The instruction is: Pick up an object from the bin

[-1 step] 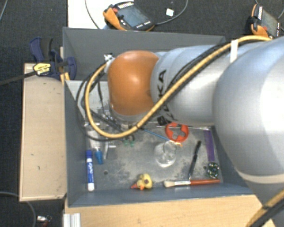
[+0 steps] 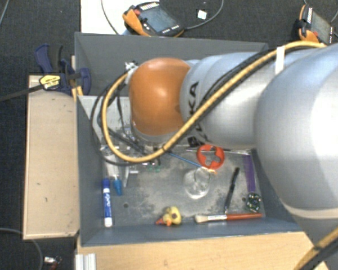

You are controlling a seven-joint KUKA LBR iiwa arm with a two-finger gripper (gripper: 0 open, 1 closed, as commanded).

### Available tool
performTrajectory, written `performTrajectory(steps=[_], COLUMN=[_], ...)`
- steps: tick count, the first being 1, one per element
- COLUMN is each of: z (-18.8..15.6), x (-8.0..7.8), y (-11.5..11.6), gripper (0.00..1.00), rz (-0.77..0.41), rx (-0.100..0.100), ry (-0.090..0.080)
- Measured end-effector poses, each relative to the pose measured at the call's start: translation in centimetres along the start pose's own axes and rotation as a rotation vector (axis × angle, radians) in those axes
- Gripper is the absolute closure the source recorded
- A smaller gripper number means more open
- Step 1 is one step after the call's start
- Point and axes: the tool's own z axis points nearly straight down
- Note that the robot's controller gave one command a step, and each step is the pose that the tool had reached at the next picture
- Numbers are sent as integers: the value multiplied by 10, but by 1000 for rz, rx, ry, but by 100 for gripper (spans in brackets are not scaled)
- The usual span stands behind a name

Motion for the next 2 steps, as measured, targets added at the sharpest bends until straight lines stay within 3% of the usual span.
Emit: performTrajectory(steps=[1,2], z=[74,26], x=[-29,-25], y=[23,21], gripper=[0,0], rz=[-579,-528], rx=[0,-2], ry=[-3,-7])
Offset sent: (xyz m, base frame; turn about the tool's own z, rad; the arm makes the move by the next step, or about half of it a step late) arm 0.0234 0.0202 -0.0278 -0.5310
